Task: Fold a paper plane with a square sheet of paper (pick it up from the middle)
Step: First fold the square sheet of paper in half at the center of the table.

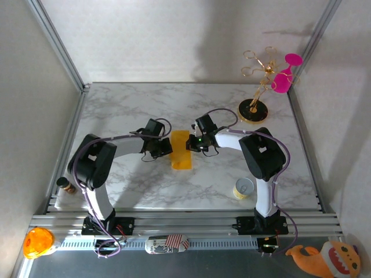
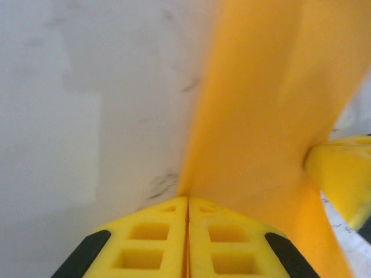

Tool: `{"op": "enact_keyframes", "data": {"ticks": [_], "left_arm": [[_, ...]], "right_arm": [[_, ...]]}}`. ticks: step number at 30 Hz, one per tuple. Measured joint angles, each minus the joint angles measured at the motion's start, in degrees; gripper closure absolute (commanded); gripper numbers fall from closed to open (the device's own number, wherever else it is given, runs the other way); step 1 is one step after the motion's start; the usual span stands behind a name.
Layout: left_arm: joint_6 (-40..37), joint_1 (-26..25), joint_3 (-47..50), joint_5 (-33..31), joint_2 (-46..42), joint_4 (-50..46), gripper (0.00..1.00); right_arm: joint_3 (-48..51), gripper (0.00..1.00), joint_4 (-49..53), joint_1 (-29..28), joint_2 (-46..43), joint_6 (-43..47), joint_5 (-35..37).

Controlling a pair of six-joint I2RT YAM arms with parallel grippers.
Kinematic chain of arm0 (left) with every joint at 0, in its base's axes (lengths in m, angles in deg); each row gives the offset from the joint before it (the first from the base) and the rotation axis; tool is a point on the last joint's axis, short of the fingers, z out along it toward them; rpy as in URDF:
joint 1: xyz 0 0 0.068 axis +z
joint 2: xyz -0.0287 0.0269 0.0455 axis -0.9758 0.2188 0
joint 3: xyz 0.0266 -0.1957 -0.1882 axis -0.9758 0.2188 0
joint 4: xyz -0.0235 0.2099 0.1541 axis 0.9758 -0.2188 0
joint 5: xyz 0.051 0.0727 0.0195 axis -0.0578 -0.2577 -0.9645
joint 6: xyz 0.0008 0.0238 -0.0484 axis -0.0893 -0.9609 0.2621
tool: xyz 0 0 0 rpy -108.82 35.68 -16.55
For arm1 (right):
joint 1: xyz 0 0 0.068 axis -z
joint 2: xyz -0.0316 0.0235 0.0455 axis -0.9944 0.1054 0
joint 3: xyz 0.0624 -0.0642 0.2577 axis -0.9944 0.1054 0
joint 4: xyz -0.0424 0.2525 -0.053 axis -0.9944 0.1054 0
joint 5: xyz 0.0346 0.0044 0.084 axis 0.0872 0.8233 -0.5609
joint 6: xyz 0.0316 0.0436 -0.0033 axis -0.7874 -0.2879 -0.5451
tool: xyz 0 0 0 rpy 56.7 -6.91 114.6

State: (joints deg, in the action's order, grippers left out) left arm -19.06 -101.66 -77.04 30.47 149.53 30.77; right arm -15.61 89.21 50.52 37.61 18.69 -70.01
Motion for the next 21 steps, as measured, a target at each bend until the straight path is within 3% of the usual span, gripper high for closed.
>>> {"op": "enact_keyframes", "data": {"ticks": [6, 12, 21], "left_arm": [[0.5, 2.9, 1.6, -1.3, -3.7, -2.6, 0.91], [4.6, 0.9, 1.9, 1.8, -7.8, 2.7, 0.91], [7.5, -4.4, 1.1, 3.8, 0.5, 5.6, 0.92]], "right_arm": [[-1.2, 1.00, 1.7, -0.2, 0.3, 1.4, 0.4], [-1.7, 1.00, 2.4, -0.2, 0.4, 2.5, 0.4], [-1.9, 1.00, 2.7, -0.2, 0.5, 3.6, 0.4]]}}
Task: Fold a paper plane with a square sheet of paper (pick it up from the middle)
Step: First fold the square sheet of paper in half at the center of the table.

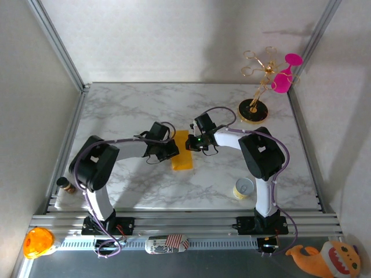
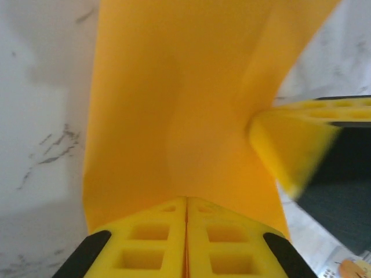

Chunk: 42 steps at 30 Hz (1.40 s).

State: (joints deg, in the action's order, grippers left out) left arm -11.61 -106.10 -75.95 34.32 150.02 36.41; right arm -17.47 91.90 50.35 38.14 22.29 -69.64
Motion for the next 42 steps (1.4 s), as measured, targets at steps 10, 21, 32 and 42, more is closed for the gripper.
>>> {"op": "enact_keyframes", "data": {"ticks": [10, 21, 32, 42], "left_arm": [[-4.1, 1.4, 5.4, -1.1, -3.3, 1.2, 0.92], [-2.2, 0.0, 6.7, -2.4, -11.1, -3.0, 0.91], [-0.9, -3.8, 2.0, -2.4, -1.6, 1.0, 0.93], [-3.7, -2.2, 12.8, -1.9, -8.3, 5.6, 0.93]], "right_arm": [[0.0, 1.00, 0.0, 0.0, 0.0, 0.3, 0.0], [0.0, 1.00, 0.0, 0.0, 0.1, 0.4, 0.0], [0.0, 1.00, 0.0, 0.0, 0.2, 0.5, 0.0], [0.0, 1.00, 0.0, 0.0, 0.4, 0.5, 0.0]]}}
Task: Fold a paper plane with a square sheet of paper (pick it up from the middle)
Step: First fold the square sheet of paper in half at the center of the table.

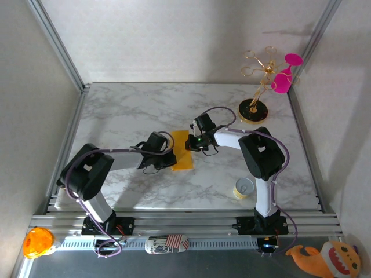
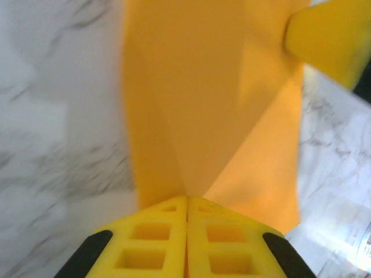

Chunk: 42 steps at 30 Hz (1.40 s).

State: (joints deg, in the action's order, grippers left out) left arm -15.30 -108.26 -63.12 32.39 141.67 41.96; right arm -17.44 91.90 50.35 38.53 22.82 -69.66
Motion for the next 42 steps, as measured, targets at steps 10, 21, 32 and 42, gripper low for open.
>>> {"op": "enact_keyframes", "data": {"ticks": [10, 21, 32, 42], "left_arm": [[1.8, 2.1, 1.9, 3.5, -7.4, -5.1, 0.92], [5.4, -1.0, -5.7, 3.6, 2.0, -0.6, 0.93], [1.2, -1.3, 0.0, 3.3, 0.0, -1.1, 0.95], [-2.5, -1.3, 3.3, 3.2, -7.0, -10.2, 0.94]], "right_arm": [[0.1, 1.00, 0.0, 0.0, 0.1, 0.0, 0.0], [0.5, 1.00, 0.0, 0.0, 0.0, 0.0, 0.0], [0.5, 1.00, 0.0, 0.0, 0.1, 0.0, 0.0], [0.5, 1.00, 0.0, 0.0, 0.1, 0.0, 0.0]]}}
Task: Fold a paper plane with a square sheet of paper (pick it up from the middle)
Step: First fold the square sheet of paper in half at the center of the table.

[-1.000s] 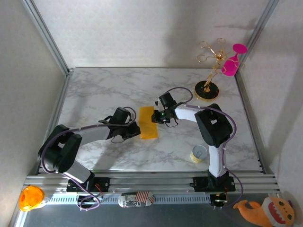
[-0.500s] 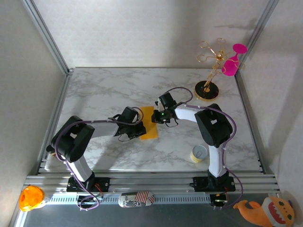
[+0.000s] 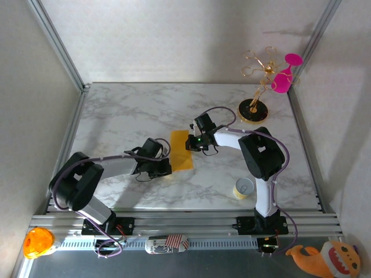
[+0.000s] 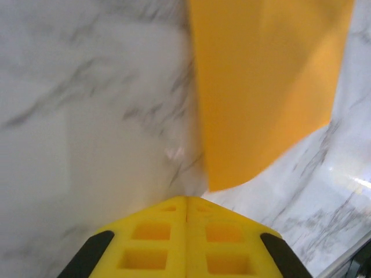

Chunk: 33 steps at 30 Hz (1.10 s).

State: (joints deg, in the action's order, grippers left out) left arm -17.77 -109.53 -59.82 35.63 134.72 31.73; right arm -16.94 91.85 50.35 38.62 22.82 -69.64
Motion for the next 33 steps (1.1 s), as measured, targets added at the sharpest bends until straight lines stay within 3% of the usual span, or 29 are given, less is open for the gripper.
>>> {"op": "enact_keyframes", "data": {"ticks": [4, 9, 16, 25, 33], "left_arm": [[-0.1, 0.6, -5.1, 0.0, -0.6, -4.9, 0.93], [0.9, 2.3, -13.0, -1.1, 0.4, -2.1, 0.93], [3.3, 2.8, -20.6, -4.0, 12.5, 2.9, 0.94], [4.2, 4.8, -22.0, -5.4, 19.6, 4.3, 0.94], [3.3, 9.8, -16.8, -1.8, 17.8, 9.0, 0.93]], "right_arm": [[0.0, 1.00, 0.0, 0.0, 0.0, 0.0, 0.0], [0.1, 1.00, 0.0, 0.0, 0.0, 0.0, 0.0], [0.2, 1.00, -0.2, 0.0, 0.0, 0.0, 0.0], [0.2, 1.00, -0.1, 0.0, 0.0, 0.1, 0.1], [0.2, 1.00, -0.2, -0.1, 0.0, 0.9, 0.5]]}}
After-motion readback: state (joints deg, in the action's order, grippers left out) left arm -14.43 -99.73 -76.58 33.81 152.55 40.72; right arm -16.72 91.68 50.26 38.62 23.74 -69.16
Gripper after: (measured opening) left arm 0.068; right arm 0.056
